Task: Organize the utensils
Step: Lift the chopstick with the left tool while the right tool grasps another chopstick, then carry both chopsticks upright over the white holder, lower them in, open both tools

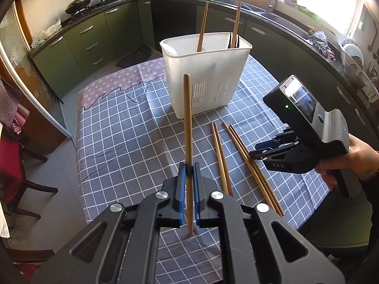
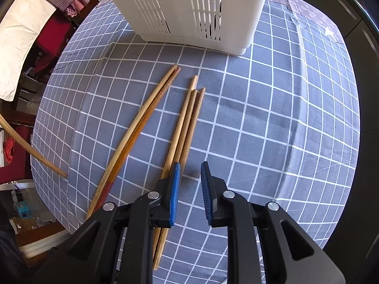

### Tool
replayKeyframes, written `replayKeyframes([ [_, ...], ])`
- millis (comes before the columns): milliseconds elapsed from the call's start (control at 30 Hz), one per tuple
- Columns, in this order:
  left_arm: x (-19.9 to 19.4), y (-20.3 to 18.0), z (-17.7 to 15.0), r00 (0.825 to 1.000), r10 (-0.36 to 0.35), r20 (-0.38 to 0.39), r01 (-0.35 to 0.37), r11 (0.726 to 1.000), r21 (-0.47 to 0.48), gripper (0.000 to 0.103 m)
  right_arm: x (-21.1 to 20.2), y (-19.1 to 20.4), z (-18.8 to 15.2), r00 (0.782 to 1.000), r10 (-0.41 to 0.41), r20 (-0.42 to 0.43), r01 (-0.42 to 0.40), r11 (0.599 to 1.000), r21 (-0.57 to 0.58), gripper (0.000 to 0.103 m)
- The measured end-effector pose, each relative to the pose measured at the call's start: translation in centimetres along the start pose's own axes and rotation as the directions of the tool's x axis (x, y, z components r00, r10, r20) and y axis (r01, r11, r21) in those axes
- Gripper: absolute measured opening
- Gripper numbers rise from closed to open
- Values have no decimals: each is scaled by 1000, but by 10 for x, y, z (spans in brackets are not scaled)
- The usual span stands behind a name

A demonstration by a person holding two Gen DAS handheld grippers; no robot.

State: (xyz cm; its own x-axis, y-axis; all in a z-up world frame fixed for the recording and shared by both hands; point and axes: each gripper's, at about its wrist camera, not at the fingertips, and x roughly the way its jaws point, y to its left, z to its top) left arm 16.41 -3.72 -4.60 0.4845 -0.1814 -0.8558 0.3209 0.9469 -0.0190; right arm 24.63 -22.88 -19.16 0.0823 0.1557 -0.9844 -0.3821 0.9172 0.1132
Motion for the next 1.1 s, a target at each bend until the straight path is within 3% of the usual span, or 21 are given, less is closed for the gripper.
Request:
replayKeyframes([
  [267, -1, 0, 0, 1000, 0, 2, 0, 1000, 3, 6, 8, 23, -1, 999, -42, -27, 41, 999, -36, 16],
  [600, -4, 0, -2, 1000, 8, 4, -8, 1000, 4, 6, 3, 28, 7, 999, -44, 23, 45, 998, -41, 7],
  [767, -5, 1, -3, 1000, 8, 3, -8, 1000, 4, 6, -41, 13, -5, 990, -9, 141, 14, 999, -32, 7],
  [967, -10, 3, -4, 1000, 10, 12, -10, 1000, -3, 6, -115, 5, -34, 944, 15, 330, -4, 999, -35, 7],
  [1100, -17, 5, -3, 1000, -1, 31, 2, 1000, -17, 6, -142, -8, -54, 921, 15, 389, -4, 1000, -28, 7],
])
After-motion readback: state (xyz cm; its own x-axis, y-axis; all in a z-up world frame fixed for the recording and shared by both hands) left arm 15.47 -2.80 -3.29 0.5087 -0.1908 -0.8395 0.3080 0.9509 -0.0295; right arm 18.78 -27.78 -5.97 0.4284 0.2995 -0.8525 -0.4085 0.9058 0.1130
